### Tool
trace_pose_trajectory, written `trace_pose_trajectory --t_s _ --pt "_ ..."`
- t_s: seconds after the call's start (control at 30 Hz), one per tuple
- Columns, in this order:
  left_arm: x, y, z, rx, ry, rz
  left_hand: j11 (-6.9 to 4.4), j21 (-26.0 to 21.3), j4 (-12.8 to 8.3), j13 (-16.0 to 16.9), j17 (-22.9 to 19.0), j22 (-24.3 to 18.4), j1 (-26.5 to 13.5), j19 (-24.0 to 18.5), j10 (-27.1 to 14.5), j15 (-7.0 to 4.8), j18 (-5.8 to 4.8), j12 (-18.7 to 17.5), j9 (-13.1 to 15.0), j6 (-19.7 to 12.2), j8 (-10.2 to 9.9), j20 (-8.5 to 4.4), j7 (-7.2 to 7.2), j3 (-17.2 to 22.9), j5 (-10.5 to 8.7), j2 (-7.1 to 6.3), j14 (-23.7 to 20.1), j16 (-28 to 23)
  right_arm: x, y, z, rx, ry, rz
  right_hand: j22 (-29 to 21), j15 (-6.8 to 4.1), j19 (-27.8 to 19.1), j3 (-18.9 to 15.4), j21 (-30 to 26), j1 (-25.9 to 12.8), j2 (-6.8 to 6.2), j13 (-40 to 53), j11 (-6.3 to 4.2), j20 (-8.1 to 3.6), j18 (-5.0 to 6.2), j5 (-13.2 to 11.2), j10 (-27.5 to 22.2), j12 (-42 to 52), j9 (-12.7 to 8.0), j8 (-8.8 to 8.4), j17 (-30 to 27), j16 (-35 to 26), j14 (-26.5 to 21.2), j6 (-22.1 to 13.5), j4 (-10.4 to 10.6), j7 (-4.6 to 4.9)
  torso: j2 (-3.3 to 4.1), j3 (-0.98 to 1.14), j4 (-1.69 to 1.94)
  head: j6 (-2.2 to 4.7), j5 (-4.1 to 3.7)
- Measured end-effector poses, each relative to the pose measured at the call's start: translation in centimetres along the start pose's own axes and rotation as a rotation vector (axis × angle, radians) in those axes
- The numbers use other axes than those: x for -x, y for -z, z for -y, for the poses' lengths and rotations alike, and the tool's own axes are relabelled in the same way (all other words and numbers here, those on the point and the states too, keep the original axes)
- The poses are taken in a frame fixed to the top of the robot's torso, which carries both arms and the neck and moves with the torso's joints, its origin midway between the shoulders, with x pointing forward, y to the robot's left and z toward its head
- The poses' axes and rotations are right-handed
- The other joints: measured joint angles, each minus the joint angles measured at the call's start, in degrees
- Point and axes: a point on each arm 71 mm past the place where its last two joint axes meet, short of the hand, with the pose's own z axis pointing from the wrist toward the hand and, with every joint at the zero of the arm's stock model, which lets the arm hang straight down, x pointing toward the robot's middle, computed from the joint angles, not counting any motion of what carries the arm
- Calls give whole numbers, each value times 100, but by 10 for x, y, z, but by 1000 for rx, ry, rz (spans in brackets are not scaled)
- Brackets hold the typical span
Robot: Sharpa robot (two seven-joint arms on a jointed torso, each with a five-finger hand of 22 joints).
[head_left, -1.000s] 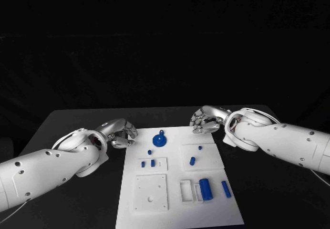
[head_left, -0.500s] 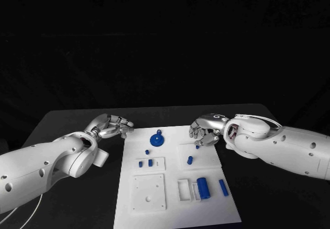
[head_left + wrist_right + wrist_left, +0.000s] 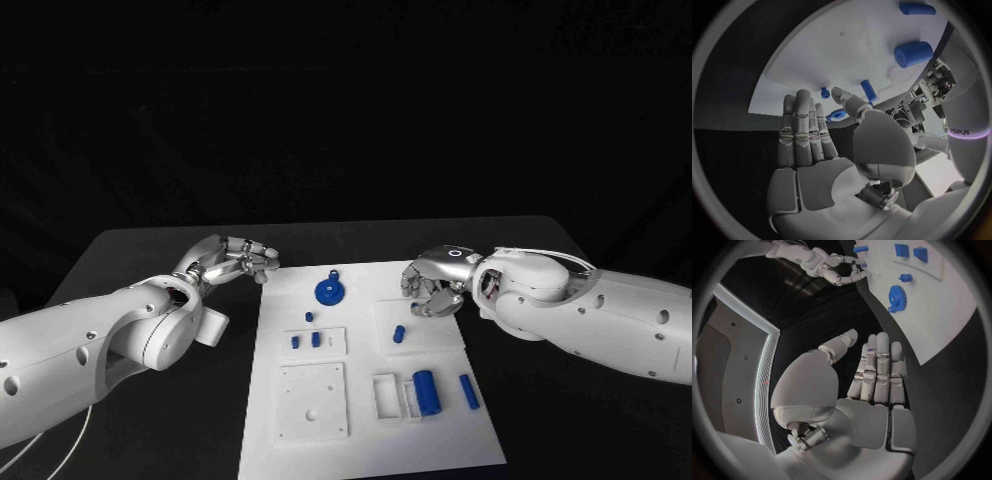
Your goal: Assemble the parts on the task board
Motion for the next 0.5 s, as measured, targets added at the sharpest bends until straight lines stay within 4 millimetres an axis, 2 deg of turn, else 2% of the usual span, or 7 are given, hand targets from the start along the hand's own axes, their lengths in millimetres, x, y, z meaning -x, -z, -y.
trace_pose_trajectory --t_s 0.1,0.17,0.3,0.4,0.5 --pt "0 0 0 0 6 2 0 0 0 0 0 0 0 0 0 0 0 0 0 0 0 0 0 0 0 0 0 0 -3 0 -2 2 8 -6 18 -9 12 -15 33 0 0 -10 30 -11 -1 0 30 -53 0 0 28 0 10 0 15 0 1 3 0 -5 -1" --pt "1 0 0 0 9 4 2 -22 0 0 0 0 -3 0 -2 0 0 0 0 0 0 0 0 0 0 3 0 -24 -4 0 -3 3 14 -6 40 -21 56 -22 69 2 -2 -14 7 -55 -41 -19 79 -66 0 0 72 0 76 13 22 -13 1 2 0 -8 0" --pt "2 0 -1 2 12 6 22 -22 0 -1 0 0 -23 0 -22 0 0 0 -1 1 0 0 0 0 0 23 0 -26 -4 0 -4 2 23 -2 114 -62 155 74 169 185 -10 9 -37 -113 -74 -342 224 -132 0 0 180 126 172 118 80 -48 3 9 0 -14 12" --pt "2 0 -1 3 14 8 22 -22 0 -1 0 0 -22 0 -22 0 -1 -1 -1 1 0 0 0 0 0 23 0 -26 -4 0 -4 2 32 -1 117 -78 237 352 239 354 -11 81 -71 -135 -31 -704 362 -168 0 0 262 219 210 208 148 -72 4 10 0 -23 13" --pt "3 0 -1 4 15 9 22 -22 0 -1 0 0 -22 1 -22 12 0 0 -1 1 0 0 0 0 0 23 12 -26 -4 0 -5 3 40 1 118 -110 329 664 340 479 -22 125 -112 -185 -15 -953 503 -198 1 0 362 348 276 323 216 -118 4 12 -1 -28 13"
